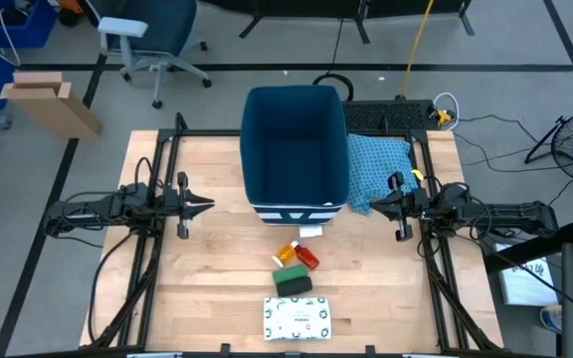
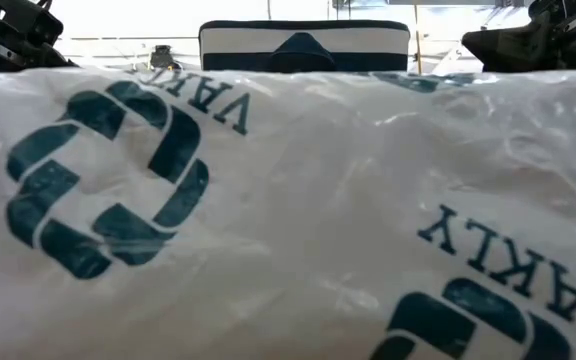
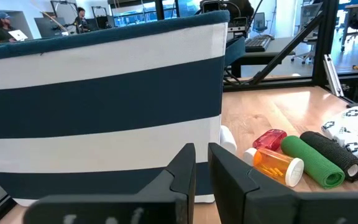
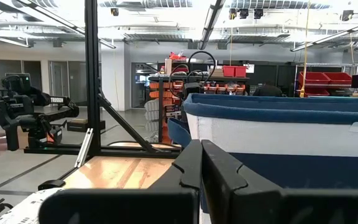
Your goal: Pick & place medical supplies in basket/bin
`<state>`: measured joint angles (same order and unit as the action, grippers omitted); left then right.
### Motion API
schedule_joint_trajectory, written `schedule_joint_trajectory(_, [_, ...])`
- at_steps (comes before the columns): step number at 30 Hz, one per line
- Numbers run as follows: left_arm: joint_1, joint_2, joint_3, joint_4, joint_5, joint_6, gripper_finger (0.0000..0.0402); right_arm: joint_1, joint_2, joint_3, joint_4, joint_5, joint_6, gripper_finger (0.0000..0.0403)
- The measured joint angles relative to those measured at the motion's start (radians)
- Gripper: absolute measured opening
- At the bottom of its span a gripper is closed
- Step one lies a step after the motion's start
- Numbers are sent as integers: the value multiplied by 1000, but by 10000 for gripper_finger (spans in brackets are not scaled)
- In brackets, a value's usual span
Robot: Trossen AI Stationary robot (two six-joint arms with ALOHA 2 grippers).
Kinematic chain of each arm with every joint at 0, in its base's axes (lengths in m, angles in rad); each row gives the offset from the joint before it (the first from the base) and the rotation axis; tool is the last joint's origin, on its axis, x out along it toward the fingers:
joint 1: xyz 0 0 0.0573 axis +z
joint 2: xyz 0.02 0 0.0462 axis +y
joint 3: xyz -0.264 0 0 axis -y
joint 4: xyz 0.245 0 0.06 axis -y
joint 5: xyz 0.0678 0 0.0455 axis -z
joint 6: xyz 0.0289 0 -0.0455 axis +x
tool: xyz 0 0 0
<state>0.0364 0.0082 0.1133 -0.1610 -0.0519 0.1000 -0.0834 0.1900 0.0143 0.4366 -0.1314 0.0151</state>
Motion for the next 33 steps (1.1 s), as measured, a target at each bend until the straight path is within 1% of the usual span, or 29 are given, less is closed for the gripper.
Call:
schedule_joint_trajectory(4, [0,0,0,0,0,0,49,0,0,0,0,0,5,0])
schedule_joint_trajectory(11, [0,0,0,0,0,-3,49,0,0,0,0,0,74,0])
schedule_joint_trajectory(17, [0,0,0,6,2,-151,49,0,0,0,0,0,79,0])
schedule_joint_trajectory(19, [0,0,0,14,1,-167,49,0,0,0,1,0,72,0])
schedule_joint_trajectory(21, [0,0,0,41,-12,-160,49,0,0,0,1,0,38,0])
schedule_joint_trajectory(23, [0,6,0,110,-35,-174,49,0,0,0,1,0,4,0])
schedule_joint_trajectory(26, [0,17,1,188,-43,-195,46,0,0,0,-2,0,-23,0])
schedule_joint_trajectory(29, [0,64,2,238,-52,-150,23,0,0,0,1,0,-66,0])
schedule_joint_trajectory(31, [-1,119,10,250,-55,-112,7,0,0,0,3,0,-88,0])
schedule_joint_trajectory(33, [-10,191,30,300,-56,-86,6,0,0,0,3,0,-97,0])
